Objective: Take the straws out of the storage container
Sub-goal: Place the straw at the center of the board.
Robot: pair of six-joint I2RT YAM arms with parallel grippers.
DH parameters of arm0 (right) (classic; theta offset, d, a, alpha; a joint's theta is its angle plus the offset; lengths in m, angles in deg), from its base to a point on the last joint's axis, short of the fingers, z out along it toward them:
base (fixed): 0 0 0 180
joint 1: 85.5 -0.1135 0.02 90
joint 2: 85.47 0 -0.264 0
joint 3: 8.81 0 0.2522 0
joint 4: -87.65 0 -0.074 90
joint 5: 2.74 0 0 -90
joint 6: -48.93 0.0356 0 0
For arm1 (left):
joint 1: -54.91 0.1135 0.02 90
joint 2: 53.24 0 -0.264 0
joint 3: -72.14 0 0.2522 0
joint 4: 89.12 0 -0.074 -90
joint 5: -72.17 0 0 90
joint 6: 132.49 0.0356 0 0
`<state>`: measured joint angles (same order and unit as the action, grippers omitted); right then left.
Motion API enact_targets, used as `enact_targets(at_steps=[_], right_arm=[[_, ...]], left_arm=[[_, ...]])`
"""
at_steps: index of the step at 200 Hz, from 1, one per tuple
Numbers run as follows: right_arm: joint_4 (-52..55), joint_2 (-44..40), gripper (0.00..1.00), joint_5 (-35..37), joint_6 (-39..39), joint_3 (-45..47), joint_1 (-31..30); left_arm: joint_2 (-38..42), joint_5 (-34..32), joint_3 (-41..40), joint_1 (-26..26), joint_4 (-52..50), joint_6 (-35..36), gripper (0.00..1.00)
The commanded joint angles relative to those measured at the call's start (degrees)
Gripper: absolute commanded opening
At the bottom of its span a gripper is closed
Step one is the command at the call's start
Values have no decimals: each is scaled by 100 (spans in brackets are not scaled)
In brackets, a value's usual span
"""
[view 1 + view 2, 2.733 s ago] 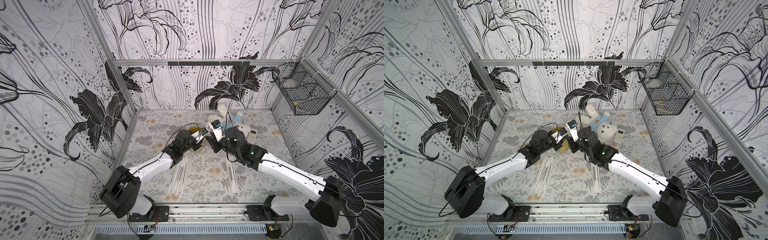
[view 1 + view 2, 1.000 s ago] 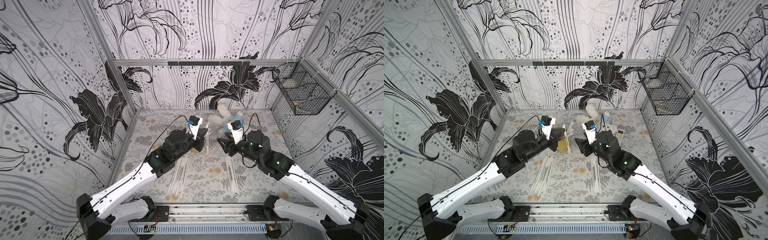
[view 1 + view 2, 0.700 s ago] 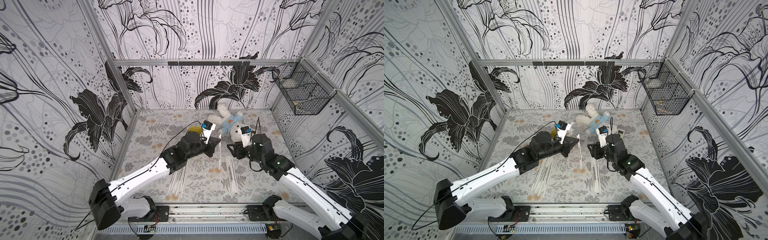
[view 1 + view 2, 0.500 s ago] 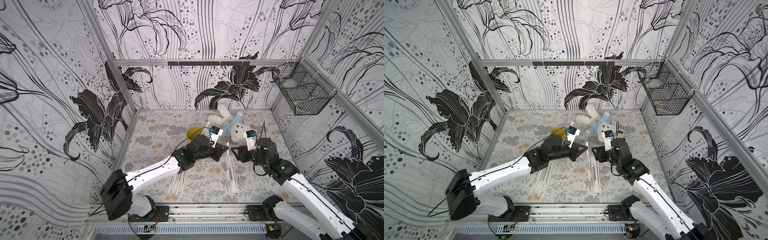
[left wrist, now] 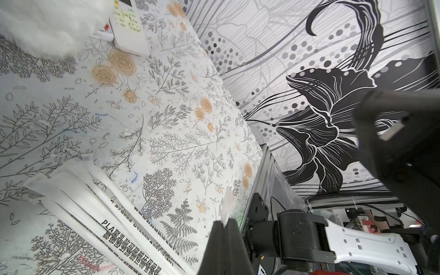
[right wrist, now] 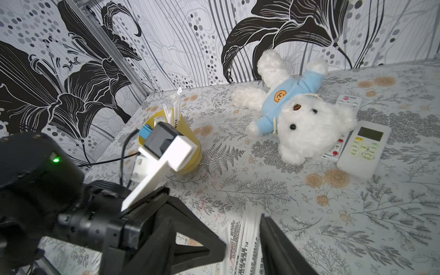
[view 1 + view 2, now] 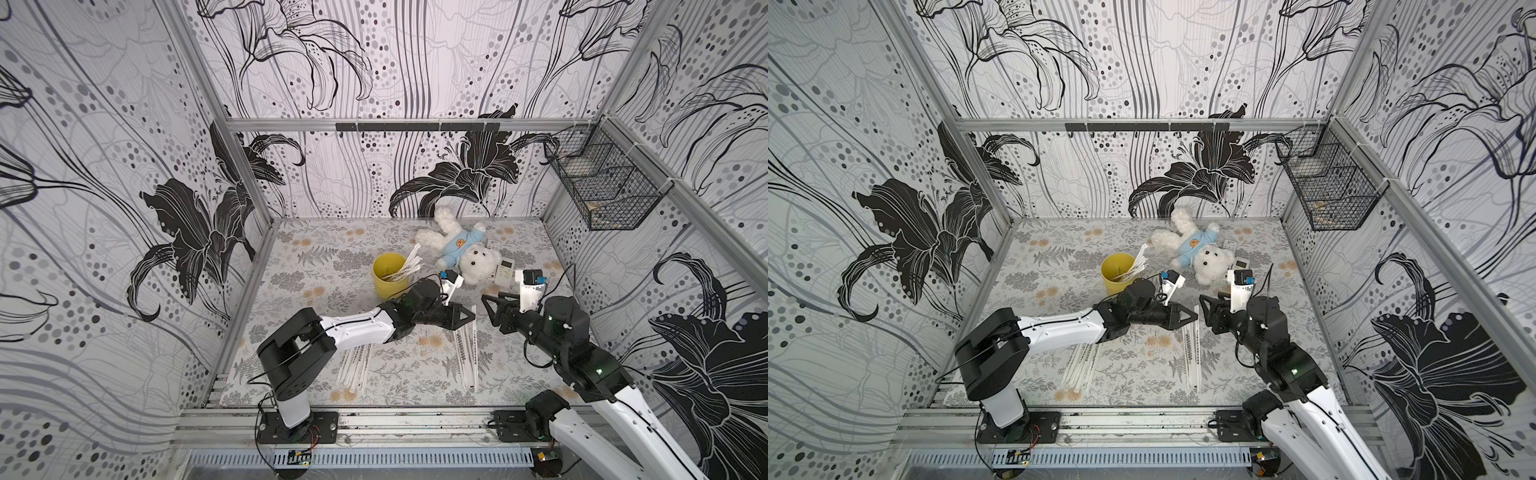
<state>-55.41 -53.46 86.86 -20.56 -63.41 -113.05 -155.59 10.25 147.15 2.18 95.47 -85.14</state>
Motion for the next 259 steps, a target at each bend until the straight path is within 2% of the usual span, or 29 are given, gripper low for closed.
enact_targets(at_steps=[1,71,171,213,259], right_arm=[[165,-106,60,208,-12,10,22],[154,-125,60,225,-77,75,29],[-48,60,59,117,-140,152,22],[-62,173,59,131,-187,138,27],[-86,214,59,152,-230,116,26]], left_arm=[[-241,165,224,13,685,-325,0],[-895,517,545,308,1059,-814,0],[-1464,401,911,588,604,-440,0],[-1472,360,1001,588,299,-180,17],[-1508,431,1021,588,164,-93,23]])
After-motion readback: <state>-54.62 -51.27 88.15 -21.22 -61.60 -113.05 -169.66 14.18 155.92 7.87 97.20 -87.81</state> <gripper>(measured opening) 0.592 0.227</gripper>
